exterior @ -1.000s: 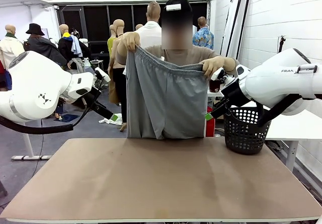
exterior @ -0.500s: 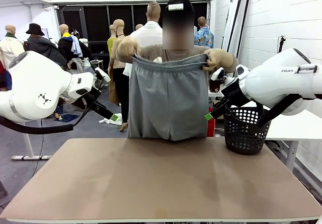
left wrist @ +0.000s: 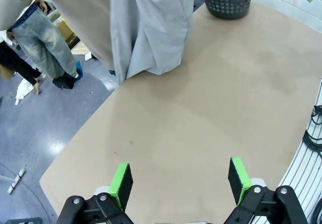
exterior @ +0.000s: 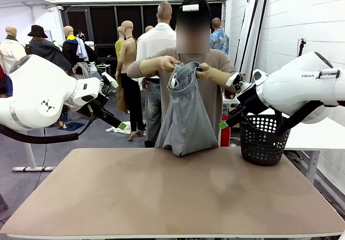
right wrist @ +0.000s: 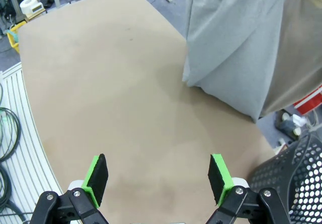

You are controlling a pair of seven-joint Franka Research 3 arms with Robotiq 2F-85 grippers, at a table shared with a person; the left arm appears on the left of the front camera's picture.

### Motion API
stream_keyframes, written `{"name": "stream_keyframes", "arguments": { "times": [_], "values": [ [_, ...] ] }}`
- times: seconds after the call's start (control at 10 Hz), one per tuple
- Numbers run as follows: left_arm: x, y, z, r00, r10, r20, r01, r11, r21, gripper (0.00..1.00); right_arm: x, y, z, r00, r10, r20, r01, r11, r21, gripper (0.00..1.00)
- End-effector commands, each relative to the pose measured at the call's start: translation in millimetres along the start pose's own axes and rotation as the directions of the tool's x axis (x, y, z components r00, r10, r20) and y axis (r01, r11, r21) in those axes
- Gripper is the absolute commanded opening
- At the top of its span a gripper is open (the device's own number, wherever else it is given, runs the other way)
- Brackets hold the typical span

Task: Fold the training pants.
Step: Grab both ends of the Training pants handed by a person.

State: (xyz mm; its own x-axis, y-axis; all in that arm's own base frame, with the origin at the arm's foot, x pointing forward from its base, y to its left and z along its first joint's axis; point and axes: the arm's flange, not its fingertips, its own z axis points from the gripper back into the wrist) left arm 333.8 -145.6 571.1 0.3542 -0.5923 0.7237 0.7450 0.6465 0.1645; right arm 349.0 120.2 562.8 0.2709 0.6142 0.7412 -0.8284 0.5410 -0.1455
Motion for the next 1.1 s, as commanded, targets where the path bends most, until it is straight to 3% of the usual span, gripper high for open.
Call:
{"name": "stream_keyframes", "arguments": {
  "times": [0.0, 1.0],
  "values": [
    [-0.6, 0.5, 1.0, 1.0, 0.003, 0.001, -0.003, 1.0, -0.011, 1.0, -0.9, 0.5, -1.2, 1.0, -0.001, -0.002, 0.001, 1.0, 0.009, 1.0],
    [-0.6, 0.5, 1.0, 1.0, 0.003, 0.001, -0.003, 1.0, -0.011, 1.0, -0.9, 0.5, -1.2, 1.0, -0.001, -0.002, 0.001, 1.0, 0.009, 1.0]
  ]
}}
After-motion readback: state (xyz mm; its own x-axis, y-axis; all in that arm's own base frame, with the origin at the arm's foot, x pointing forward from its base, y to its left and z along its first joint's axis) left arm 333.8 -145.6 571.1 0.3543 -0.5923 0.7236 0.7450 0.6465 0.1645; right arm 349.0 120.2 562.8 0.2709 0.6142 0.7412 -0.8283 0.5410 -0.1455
